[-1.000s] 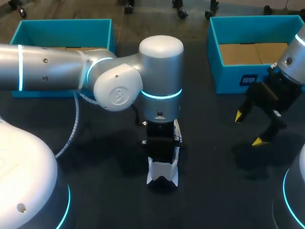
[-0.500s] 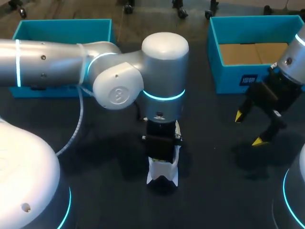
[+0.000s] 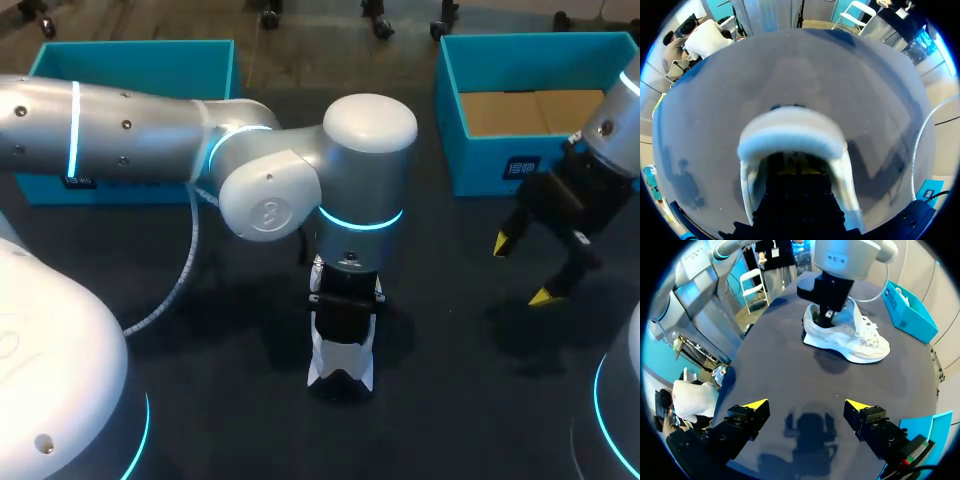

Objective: Take the shoe out of the shoebox, open the shoe tongue, remove and reinsert the insole, then place the shoe into the shoebox

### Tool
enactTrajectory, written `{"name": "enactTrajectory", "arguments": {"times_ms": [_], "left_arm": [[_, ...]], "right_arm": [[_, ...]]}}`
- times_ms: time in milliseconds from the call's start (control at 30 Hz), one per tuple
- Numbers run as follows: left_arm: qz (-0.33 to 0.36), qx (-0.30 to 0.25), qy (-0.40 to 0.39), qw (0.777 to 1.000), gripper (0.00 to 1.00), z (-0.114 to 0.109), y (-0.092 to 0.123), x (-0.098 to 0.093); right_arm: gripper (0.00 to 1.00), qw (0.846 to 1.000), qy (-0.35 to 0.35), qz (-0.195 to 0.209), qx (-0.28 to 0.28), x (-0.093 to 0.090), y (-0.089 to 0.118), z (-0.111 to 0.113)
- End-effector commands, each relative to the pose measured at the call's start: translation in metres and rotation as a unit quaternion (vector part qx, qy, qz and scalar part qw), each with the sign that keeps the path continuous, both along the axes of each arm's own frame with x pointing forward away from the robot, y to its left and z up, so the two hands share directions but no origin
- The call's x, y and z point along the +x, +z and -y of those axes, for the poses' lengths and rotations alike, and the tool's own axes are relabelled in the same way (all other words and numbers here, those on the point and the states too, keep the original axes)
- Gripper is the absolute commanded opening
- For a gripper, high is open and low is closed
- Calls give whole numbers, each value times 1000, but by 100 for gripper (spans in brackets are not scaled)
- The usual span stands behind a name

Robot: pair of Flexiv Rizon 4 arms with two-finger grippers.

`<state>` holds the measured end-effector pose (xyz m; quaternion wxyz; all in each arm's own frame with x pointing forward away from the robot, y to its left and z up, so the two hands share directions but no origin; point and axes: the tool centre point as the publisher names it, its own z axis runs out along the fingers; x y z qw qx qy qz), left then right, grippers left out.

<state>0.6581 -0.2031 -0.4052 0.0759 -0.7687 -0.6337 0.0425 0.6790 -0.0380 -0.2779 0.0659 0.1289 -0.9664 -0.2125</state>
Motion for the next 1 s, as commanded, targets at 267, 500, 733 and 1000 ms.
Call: {"name": "enactTrajectory", "arguments": {"times_ms": [267,500,733,1000], "left_arm": [[16,-49,11,999,0,-2,26,4],[37,1,-41,999,0,-3,20,-9],[26,22,-19,999,0,-3,-9,1],[37,16,4,999,0,-2,-22,13]], "right_arm": [[100,1000,0,0,-1,0,-1,-1],[100,1000,0,0,-1,0,-1,-1],[100,1000,0,0,-1,0,-1,-1],[100,1000,0,0,-1,0,-1,-1]]}}
